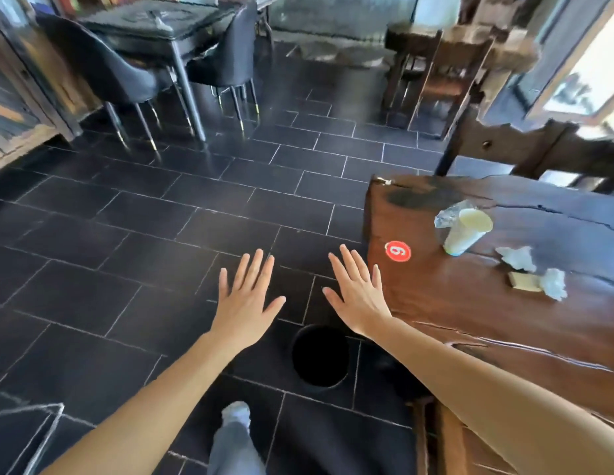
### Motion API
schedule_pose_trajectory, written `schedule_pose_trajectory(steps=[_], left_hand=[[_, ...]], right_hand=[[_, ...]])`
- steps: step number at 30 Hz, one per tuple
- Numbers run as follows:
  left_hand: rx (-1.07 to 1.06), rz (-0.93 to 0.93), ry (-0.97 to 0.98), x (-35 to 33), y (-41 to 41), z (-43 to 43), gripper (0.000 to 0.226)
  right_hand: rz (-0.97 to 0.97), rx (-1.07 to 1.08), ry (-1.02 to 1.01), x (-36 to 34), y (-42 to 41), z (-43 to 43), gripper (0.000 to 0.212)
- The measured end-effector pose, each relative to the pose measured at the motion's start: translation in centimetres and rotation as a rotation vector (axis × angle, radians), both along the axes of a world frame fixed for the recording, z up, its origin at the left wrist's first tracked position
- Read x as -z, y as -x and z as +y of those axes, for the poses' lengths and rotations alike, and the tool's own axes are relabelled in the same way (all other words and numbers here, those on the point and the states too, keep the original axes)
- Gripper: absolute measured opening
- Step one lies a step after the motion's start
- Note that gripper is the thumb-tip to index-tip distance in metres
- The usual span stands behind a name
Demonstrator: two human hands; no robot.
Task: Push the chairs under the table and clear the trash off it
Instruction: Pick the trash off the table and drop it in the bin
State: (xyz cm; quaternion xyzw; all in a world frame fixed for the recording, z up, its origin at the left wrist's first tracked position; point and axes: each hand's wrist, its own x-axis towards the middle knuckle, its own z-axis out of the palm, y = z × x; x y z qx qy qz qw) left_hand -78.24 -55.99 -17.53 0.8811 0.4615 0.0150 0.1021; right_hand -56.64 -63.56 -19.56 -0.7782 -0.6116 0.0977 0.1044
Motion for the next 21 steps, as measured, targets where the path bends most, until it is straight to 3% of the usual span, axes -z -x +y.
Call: schedule_pose_trajectory(steps=[11, 15, 21], left_hand=[[0.349, 0.014, 0.021, -1.3, -5.2, 22.1, 0.071], [0.571, 0.038, 0.007, -1.2, -11.0, 25.9, 0.071], [0.729, -0.024, -0.024, -1.1, -21.2, 31.6, 0.072]], right_hand=[[0.053, 0.514, 0.089, 1.0, -0.9, 8.0, 0.064], [0.032, 0.632, 0.083, 2.2, -3.4, 9.9, 0.066], [0.025, 0.776, 0.050, 3.1, -11.2, 15.3, 0.064]])
